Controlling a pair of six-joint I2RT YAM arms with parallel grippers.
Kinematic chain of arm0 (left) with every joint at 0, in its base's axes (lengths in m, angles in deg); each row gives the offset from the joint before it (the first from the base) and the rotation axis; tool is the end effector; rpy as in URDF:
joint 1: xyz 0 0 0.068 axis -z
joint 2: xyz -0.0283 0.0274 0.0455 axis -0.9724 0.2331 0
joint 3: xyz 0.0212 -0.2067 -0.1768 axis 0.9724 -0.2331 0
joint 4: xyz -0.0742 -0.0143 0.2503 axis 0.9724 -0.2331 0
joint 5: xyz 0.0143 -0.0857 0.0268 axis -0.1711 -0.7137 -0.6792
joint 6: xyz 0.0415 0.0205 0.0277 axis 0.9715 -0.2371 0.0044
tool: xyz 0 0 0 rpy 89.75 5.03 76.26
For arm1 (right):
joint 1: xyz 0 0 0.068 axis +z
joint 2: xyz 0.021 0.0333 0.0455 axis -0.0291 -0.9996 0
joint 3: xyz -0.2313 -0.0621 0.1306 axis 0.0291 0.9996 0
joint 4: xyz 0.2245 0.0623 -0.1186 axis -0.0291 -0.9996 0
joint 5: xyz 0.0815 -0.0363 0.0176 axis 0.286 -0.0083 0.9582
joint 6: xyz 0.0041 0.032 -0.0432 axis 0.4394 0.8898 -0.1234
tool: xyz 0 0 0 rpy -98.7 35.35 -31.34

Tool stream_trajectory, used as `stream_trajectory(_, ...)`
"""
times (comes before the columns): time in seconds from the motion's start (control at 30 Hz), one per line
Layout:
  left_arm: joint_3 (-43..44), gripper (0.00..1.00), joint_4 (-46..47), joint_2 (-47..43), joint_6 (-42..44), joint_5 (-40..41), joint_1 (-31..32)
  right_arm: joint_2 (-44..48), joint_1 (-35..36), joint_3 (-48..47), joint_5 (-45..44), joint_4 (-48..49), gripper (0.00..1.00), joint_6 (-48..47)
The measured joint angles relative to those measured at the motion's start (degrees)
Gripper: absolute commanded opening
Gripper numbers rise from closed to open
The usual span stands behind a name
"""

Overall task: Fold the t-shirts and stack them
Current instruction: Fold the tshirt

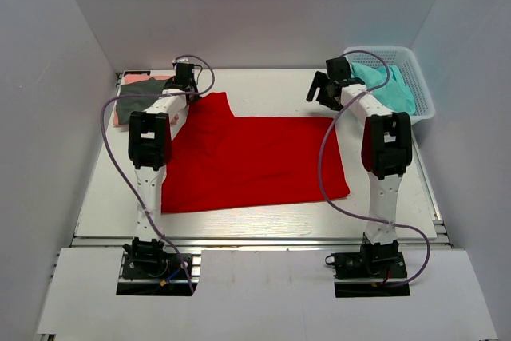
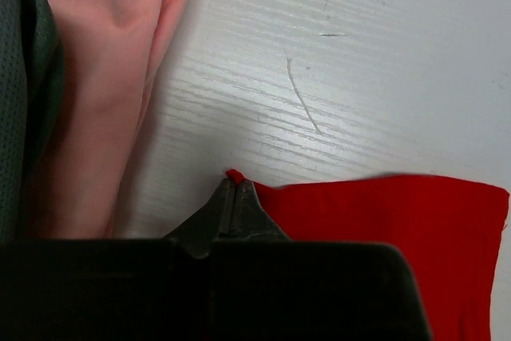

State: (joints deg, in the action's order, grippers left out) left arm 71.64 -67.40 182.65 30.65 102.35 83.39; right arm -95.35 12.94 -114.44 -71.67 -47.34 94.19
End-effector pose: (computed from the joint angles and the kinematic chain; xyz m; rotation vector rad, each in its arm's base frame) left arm 0.5420 -0.0574 0.1427 -0.3157 2.3217 0.0559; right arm 0.4893 0.0929 0.2133 0.3376 2.3275 0.1611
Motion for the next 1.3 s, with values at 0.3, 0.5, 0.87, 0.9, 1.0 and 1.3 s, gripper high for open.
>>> stream_trajectory(0.3, -0.76, 0.00, 0.50, -0.42, 0.44, -0.09, 0.00, -2.03, 0.00, 0.81, -6.25, -4.85, 0.89, 2.62)
stream_trajectory(0.5, -1.49, 0.00, 0.66, -0.85, 1.14, -0.48, 0.00, -3.34, 0.00, 0.96, -7.45, -5.97, 0.72, 1.84)
stream_trajectory(0.87, -3.85, 0.00, 0.50, -2.80, 2.73, -3.61, 0.00, -4.37, -0.22, 0.81, -7.39, -6.08, 0.15, -0.17)
stream_trajectory(0.9, -3.89, 0.00, 0.50, -2.91, 2.91, -4.09, 0.00, -4.37, -0.22, 0.81, -7.21, -5.77, 0.13, -0.66)
stream_trajectory(1.0, -4.83, 0.00, 0.50, -3.96, 3.43, -5.33, 0.00, -4.37, -0.13, 0.81, -6.71, -4.31, 0.11, -3.17)
stream_trajectory(1.3, -14.60, 0.00, 6.71, -17.29, 4.79, -10.01, -0.04, 2.23, 0.00, 11.54, -2.05, 6.80, 0.00, -13.00)
